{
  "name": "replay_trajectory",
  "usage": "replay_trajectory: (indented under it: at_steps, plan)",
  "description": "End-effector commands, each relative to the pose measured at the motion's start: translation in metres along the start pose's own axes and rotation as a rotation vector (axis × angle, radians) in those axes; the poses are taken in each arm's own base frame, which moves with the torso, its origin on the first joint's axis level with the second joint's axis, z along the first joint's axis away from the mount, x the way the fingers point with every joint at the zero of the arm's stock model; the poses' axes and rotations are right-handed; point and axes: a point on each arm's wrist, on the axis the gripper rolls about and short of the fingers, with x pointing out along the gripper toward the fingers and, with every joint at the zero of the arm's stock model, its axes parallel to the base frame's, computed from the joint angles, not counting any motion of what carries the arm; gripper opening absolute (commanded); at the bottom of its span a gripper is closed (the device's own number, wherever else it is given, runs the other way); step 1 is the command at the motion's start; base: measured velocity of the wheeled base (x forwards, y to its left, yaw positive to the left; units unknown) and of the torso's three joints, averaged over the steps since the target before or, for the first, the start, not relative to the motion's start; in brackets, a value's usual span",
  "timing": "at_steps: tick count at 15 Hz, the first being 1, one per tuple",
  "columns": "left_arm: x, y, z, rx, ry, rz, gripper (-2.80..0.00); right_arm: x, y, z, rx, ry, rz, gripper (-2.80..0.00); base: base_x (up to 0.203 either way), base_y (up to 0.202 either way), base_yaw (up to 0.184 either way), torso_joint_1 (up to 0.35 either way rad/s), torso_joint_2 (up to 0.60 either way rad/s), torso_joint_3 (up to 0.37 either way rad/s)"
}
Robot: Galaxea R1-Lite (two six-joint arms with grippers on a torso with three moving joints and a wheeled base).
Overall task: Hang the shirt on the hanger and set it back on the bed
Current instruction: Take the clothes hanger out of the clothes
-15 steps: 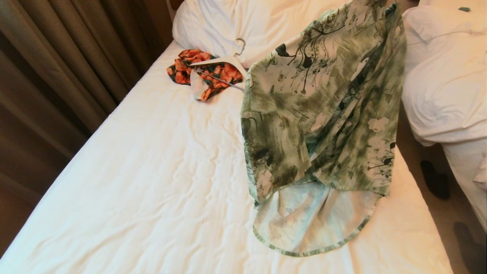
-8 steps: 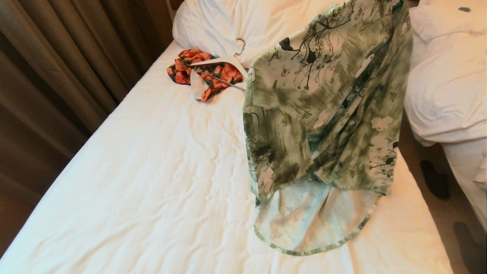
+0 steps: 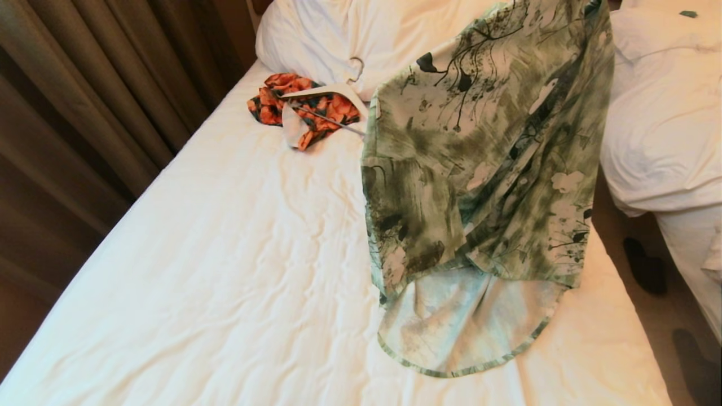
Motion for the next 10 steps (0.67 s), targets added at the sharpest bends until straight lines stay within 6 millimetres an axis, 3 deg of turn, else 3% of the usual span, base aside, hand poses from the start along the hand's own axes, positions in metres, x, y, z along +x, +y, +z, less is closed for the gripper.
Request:
replay_trajectory:
  at_steps: [1,3,7,10]
  plan:
    - [0.042,0.009,0.006,-0.043,0.126,-0.041,-2.8,0.003,0.002,-0.004,-0.005,0.008,0.001,-2.8,0.0,0.0,0.0,0.0,0.0,0.0]
    - [0.073,0.005,0.009,-0.059,0.164,-0.184,-2.8,0.009,0.006,-0.01,-0.005,0.024,0.007,-2.8,0.0,0.0,0.0,0.0,0.0,0.0]
    - [0.139,-0.028,-0.009,-0.066,0.285,-0.446,-2.8,0.019,0.006,-0.016,0.002,-0.015,-0.022,-2.8,0.0,0.0,0.0,0.0,0.0,0.0]
    - [0.167,-0.057,-0.02,-0.052,0.253,-0.539,-2.8,0.02,-0.002,-0.01,0.013,-0.085,-0.056,-2.8,0.0,0.0,0.0,0.0,0.0,0.0]
